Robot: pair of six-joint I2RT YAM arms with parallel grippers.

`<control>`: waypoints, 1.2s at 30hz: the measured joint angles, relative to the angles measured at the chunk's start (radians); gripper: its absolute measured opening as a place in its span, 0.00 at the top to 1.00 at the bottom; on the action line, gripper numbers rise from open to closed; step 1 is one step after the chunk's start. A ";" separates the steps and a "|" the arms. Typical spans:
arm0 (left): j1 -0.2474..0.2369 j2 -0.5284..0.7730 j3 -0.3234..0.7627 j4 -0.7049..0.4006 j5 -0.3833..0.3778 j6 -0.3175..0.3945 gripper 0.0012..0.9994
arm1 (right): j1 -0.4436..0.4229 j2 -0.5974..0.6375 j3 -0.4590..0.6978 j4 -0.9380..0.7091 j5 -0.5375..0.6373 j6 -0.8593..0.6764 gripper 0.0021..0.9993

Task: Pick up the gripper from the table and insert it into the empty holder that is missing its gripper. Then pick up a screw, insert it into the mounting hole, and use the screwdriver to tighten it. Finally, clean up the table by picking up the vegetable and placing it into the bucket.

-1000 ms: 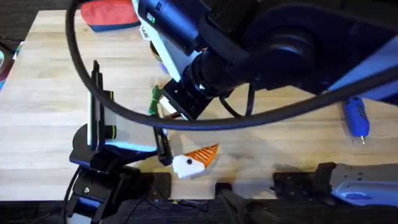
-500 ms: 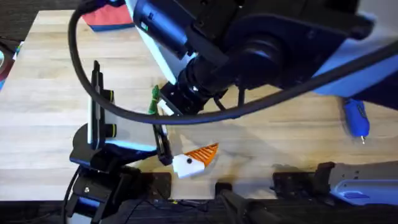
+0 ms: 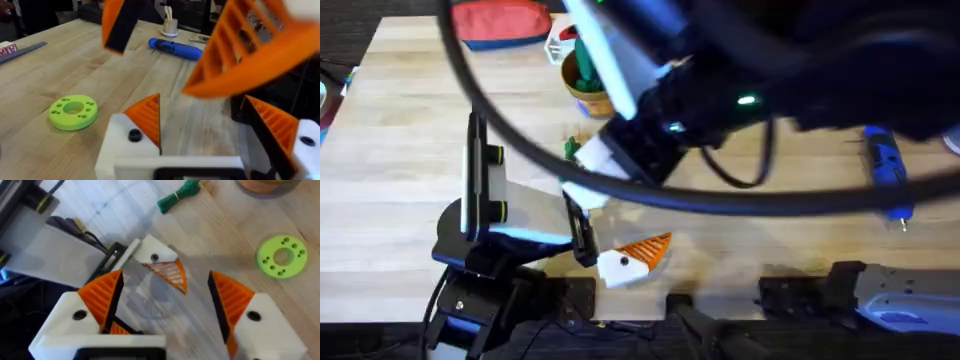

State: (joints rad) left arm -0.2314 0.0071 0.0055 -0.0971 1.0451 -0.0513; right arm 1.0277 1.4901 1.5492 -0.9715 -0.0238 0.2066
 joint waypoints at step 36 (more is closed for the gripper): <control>0.000 0.000 0.000 0.000 -0.001 0.014 0.99 | -0.093 -0.529 0.002 -0.476 0.001 -0.046 0.01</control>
State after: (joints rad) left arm -0.2314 0.0071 0.0055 -0.0968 1.0439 -0.0368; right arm 0.9344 0.9611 1.5512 -1.4479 -0.0231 0.1604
